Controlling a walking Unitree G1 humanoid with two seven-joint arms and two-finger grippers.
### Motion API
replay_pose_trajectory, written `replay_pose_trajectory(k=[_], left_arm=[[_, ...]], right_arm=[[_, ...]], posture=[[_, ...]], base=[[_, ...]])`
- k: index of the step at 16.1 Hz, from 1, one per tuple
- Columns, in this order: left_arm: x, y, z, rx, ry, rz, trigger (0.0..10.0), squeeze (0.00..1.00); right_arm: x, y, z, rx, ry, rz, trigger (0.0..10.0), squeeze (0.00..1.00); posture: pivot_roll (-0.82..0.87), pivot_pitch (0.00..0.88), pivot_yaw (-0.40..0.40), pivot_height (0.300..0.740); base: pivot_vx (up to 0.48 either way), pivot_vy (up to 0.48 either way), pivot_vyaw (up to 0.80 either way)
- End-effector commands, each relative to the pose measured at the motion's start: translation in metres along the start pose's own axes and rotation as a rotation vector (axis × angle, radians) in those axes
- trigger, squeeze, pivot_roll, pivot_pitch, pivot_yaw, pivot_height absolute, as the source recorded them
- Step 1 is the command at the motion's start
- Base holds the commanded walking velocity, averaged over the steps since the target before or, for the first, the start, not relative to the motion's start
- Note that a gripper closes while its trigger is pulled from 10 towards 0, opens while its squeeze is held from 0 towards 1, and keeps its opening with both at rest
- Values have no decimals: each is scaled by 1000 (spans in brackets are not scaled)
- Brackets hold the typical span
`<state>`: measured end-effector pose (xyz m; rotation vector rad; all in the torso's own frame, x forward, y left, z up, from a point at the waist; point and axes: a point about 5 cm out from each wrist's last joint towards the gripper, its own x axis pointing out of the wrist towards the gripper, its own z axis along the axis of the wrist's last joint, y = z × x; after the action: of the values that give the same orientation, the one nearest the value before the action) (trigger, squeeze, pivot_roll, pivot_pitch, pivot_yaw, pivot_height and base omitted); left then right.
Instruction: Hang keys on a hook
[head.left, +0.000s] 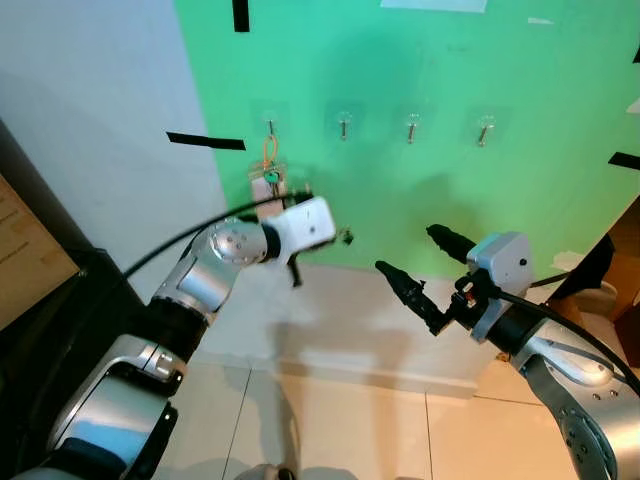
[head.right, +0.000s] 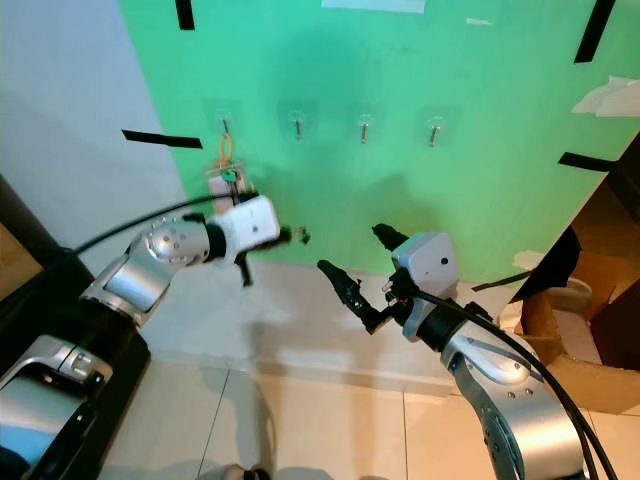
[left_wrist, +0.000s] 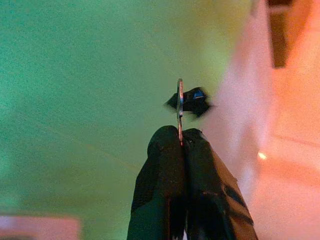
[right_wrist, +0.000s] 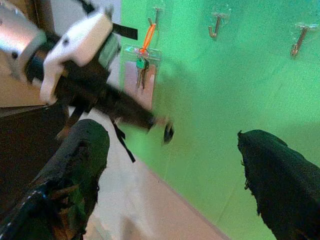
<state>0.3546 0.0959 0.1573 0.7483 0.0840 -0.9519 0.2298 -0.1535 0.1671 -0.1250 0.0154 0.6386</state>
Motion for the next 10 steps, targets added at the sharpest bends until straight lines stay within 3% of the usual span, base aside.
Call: replay_pose_trajectory(k=[1,4,6,10], left_arm=[[-3,17,14,0,-74,96,10000,0],[-9,35,24,-109,-169,205,10000,0],[-11,38,22,-148,-189,205,10000,0],[-5,36,32,-87,-218,198,10000,0]], right_arm=[[1,0,3,-7,-14,2,10000,0],[1,1,4,-5,-18,-2,10000,0],[1,1,4,-4,-23,-5,10000,0],[-1,3,3,2,-25,-12,10000,0]], posture=[[-250,0,46,740],[-250,0,52,740],[-252,0,59,740],[-258,0,71,740]], base=[[0,0,0],[0,0,0],[0,0,0],[0,0,0]])
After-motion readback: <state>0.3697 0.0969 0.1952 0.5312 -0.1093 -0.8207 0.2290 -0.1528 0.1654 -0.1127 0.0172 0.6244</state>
